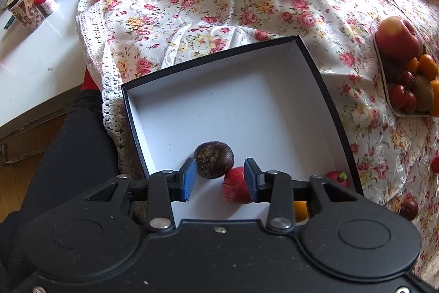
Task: Organize fruits
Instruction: 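Carry both fruits over the box and open both tools to drop them, then reach the left tool to a dark red tomato while the right tool reaches a red tomato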
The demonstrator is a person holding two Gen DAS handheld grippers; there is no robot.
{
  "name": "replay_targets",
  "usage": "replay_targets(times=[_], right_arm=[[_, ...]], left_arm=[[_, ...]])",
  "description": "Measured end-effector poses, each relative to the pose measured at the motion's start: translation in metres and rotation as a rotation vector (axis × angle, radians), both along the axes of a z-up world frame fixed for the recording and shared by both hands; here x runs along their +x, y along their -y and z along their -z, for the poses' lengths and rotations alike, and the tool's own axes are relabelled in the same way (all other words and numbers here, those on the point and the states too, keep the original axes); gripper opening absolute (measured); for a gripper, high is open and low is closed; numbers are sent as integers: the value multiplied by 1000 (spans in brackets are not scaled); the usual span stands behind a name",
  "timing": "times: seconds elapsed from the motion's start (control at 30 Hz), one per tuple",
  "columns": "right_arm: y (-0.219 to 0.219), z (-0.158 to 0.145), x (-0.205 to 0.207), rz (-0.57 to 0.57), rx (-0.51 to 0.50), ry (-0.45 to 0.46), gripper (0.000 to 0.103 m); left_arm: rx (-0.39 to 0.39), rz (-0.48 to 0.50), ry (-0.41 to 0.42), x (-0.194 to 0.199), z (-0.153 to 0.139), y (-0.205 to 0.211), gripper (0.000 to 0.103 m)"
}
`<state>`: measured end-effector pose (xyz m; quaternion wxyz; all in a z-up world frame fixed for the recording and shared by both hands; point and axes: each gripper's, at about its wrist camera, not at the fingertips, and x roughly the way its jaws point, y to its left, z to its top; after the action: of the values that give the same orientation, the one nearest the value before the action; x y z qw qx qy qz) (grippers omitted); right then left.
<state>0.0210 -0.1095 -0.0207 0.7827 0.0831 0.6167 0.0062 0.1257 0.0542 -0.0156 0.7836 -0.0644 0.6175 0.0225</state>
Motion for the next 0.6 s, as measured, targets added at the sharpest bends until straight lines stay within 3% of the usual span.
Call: replay_targets(times=[0.6], right_arm=[[100,-27,-2,181,-85,81,40]], left_arm=[[37,158,62,-25,-10,42,47]])
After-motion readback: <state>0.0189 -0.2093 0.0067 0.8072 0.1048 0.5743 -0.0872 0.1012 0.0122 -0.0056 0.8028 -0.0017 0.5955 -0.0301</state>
